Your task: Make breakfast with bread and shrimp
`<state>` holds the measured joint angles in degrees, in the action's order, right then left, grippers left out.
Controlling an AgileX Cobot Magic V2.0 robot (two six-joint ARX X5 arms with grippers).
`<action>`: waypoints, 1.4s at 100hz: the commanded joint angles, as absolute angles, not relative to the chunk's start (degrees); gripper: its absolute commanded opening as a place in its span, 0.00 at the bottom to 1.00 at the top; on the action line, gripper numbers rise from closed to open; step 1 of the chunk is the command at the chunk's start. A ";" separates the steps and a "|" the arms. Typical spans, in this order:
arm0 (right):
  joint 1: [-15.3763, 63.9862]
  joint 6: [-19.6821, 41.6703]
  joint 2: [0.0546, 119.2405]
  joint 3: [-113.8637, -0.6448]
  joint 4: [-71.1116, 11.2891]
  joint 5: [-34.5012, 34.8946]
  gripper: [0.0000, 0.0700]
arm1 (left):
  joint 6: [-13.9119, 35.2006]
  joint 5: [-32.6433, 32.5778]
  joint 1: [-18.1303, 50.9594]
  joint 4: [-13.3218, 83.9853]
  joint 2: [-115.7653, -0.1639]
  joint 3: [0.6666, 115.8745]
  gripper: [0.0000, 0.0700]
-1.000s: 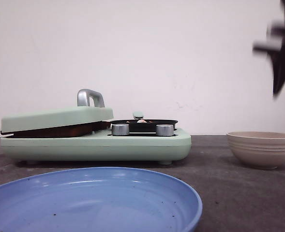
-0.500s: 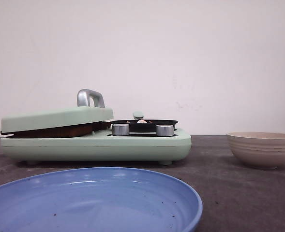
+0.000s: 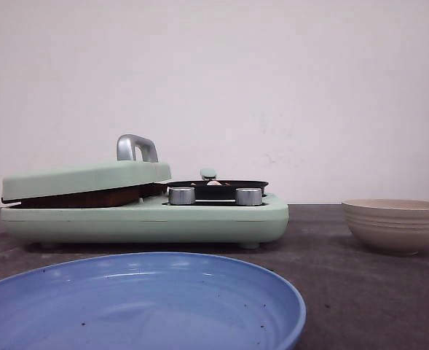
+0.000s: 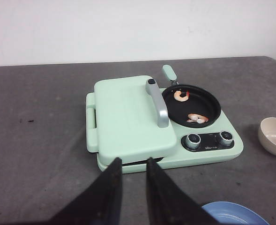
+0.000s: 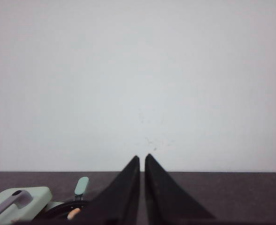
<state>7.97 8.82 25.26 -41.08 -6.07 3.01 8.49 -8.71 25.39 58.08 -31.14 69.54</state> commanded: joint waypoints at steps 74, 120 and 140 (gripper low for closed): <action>8.01 8.93 22.81 -41.10 -6.37 2.98 0.01 | 8.60 -8.82 25.69 57.45 -31.38 70.35 0.00; 8.01 8.93 20.10 -41.17 -5.78 3.01 0.01 | 8.60 -8.82 25.69 57.45 -31.38 70.35 0.00; 8.01 8.93 20.08 -41.17 -5.78 2.98 0.01 | 8.60 -8.82 25.67 57.45 -31.38 70.35 0.00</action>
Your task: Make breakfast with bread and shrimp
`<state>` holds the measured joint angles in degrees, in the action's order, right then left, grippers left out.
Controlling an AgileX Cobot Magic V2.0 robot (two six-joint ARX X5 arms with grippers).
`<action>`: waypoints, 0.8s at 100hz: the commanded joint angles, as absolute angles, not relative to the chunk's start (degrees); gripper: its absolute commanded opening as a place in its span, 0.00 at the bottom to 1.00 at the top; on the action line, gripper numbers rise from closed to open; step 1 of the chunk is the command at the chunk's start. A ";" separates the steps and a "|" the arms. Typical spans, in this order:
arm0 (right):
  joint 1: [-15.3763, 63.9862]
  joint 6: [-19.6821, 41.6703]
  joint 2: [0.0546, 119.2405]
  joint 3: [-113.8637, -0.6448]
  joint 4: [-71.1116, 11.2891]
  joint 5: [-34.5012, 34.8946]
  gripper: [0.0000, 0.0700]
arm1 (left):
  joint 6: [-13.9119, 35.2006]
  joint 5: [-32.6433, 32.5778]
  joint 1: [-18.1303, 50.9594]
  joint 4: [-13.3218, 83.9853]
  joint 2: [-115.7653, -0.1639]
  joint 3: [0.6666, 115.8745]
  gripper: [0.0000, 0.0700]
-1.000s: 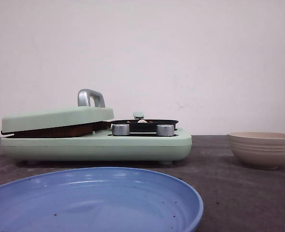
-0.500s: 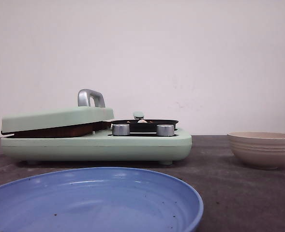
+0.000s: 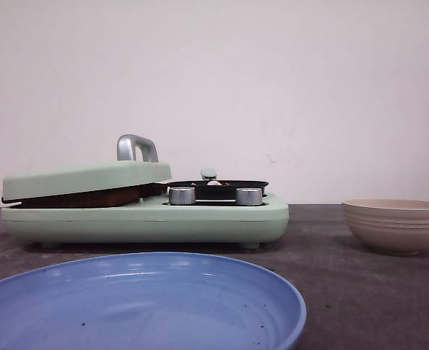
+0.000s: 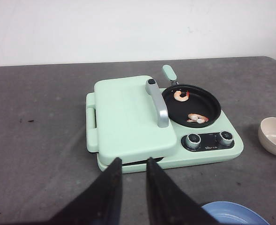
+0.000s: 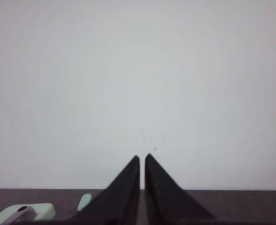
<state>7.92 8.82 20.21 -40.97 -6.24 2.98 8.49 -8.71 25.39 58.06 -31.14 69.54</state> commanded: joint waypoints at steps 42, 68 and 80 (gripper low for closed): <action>8.01 8.93 20.08 -41.17 -5.78 2.98 0.01 | 6.50 -9.13 24.56 57.36 -29.63 70.63 0.00; 8.01 8.93 20.08 -41.17 -5.78 3.01 0.01 | 5.91 -15.99 17.93 38.79 -22.57 52.49 0.00; 8.01 8.93 20.08 -41.17 -5.78 3.01 0.01 | 7.27 -9.98 13.17 25.34 -17.37 37.56 0.00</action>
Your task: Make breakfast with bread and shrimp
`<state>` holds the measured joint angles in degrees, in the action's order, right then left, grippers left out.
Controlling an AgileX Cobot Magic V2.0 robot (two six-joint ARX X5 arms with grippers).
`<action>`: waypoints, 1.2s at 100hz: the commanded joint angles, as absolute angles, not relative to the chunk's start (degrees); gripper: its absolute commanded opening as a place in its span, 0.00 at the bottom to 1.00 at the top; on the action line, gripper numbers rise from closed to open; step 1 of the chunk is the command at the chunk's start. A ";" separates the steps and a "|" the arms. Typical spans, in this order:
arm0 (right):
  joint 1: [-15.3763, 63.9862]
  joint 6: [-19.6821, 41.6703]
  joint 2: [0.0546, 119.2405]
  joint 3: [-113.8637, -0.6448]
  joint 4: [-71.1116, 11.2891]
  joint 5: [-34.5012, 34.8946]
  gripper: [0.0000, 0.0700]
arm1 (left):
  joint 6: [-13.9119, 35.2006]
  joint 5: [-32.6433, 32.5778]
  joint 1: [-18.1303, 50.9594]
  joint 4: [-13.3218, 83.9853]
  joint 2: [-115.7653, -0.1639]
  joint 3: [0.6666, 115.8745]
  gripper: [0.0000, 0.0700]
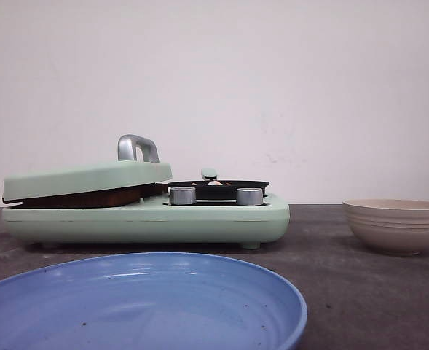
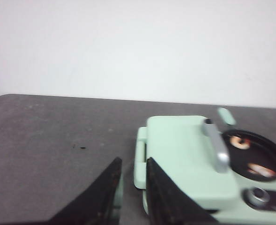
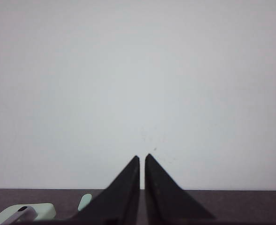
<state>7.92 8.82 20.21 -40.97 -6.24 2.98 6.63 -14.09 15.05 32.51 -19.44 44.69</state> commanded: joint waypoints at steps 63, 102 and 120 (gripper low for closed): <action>8.01 8.93 20.08 -41.17 -5.78 2.98 0.01 | 6.50 -0.60 1.17 10.92 -0.67 2.11 0.00; 8.01 8.93 20.08 -41.19 -5.78 2.98 0.01 | 2.39 -1.69 1.19 11.09 -0.16 0.78 0.00; 8.01 8.93 20.08 -41.19 -5.80 2.98 0.01 | 5.61 -1.06 2.70 10.74 -0.16 0.78 0.00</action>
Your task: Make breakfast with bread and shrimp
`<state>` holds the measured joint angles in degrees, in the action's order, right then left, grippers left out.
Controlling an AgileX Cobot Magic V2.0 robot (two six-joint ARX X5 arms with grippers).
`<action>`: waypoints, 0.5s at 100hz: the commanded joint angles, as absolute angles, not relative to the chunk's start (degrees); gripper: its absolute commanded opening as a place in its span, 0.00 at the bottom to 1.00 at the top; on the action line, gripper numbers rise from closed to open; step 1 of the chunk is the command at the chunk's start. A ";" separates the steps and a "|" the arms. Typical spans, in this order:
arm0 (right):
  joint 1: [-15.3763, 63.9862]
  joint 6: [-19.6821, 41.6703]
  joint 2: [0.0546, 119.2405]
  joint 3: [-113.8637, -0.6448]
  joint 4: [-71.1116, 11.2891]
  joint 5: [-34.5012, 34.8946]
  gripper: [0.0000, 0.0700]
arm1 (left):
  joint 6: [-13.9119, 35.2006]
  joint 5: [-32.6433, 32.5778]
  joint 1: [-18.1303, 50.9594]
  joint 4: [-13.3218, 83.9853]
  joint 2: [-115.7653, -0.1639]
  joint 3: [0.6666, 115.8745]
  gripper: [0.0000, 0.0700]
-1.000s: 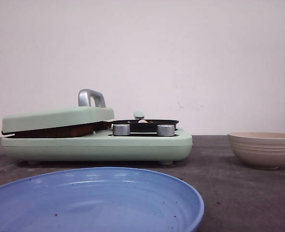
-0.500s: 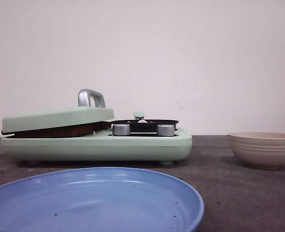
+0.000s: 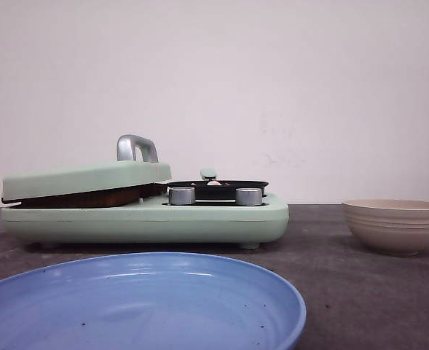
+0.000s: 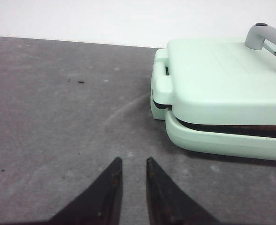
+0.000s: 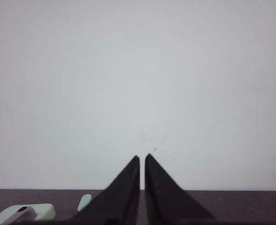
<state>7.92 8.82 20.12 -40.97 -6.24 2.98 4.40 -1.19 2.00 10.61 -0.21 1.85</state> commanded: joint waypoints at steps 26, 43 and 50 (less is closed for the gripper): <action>8.01 8.93 20.08 -41.19 -5.80 2.98 0.01 | 5.61 -1.08 3.51 10.74 -0.16 0.80 0.00; 8.01 8.93 20.08 -41.19 -5.80 2.98 0.01 | 5.63 -1.08 3.51 10.74 -0.19 0.80 0.00; 8.01 8.93 20.08 -41.19 -5.80 2.98 0.01 | 5.61 -1.08 3.51 10.74 -0.16 0.80 0.00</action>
